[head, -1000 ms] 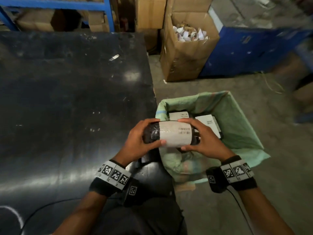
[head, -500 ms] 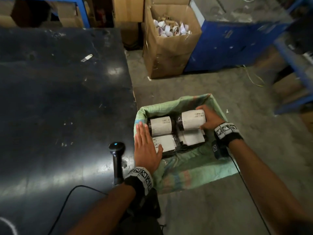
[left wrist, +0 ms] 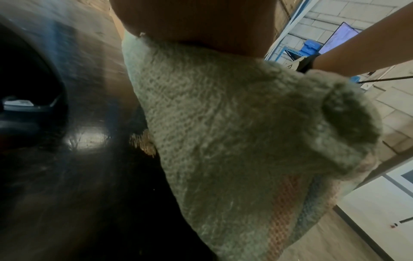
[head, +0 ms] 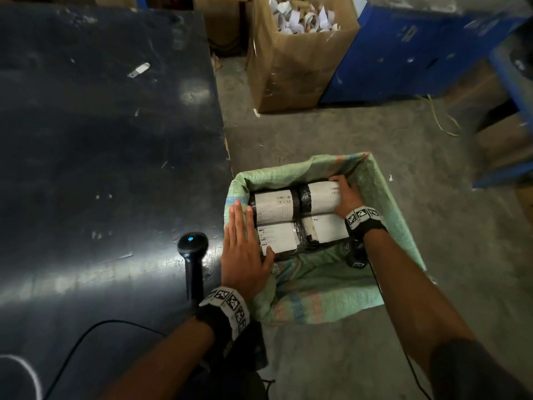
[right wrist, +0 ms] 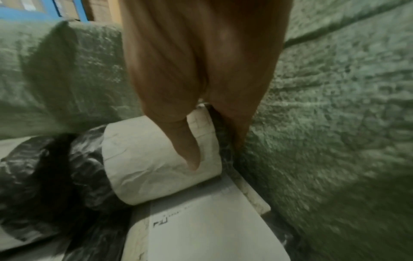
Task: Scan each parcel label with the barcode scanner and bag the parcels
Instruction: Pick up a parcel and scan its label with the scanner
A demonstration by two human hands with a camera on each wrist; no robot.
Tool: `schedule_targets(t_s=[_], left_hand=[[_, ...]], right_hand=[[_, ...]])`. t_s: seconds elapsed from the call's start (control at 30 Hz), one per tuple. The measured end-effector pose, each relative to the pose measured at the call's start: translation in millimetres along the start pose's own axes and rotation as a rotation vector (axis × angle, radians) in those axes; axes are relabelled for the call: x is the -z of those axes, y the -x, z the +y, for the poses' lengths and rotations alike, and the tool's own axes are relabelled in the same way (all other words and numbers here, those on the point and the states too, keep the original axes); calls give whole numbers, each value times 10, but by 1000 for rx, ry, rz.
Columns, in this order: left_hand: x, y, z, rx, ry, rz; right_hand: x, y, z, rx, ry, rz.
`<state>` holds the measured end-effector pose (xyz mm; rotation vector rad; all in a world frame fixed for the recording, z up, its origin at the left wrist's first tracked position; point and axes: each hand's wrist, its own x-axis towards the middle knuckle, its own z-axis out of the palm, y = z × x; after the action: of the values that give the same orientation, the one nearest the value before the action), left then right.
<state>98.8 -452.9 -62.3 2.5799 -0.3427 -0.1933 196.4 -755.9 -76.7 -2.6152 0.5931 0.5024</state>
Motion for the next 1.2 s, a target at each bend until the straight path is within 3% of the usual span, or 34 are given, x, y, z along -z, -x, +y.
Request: schedule_targets(t_s=[0.17,0.3,0.43,0.53,0.67,0.8,0.93,1.07,1.2], left_hand=[[151,-13,-129,-82,48,-74],[594,-51,-530,-106,128,-46],[1018,-26,-1166,34,93,110],[1173,167,-1771,191,30,136],[1187,672,-2531,403,-53,72],[1083,1183,-2976,557,-73,-41],[963,1390,-3075,582,-110,-29],[740,1449,-3148,575,-131,42],[610,1477,-3200,570,-165,88]], right_hand=[[286,394,-394,-7,-22,44],[345,1082,-1085,204,-265,230],[-18,1697,-1841,359,-663,116],[-508,1930,-2277,372,-699,7],[-1166,2105,-2546,277,-531,-98],[-1608,2137,-2524,105,-383,-161],[-1841,2116,-2499,-8,-582,-223],[-1975,2135,-2563,-129,-990,-280],[-2039,2090,-2567,-194,-1062,-282]])
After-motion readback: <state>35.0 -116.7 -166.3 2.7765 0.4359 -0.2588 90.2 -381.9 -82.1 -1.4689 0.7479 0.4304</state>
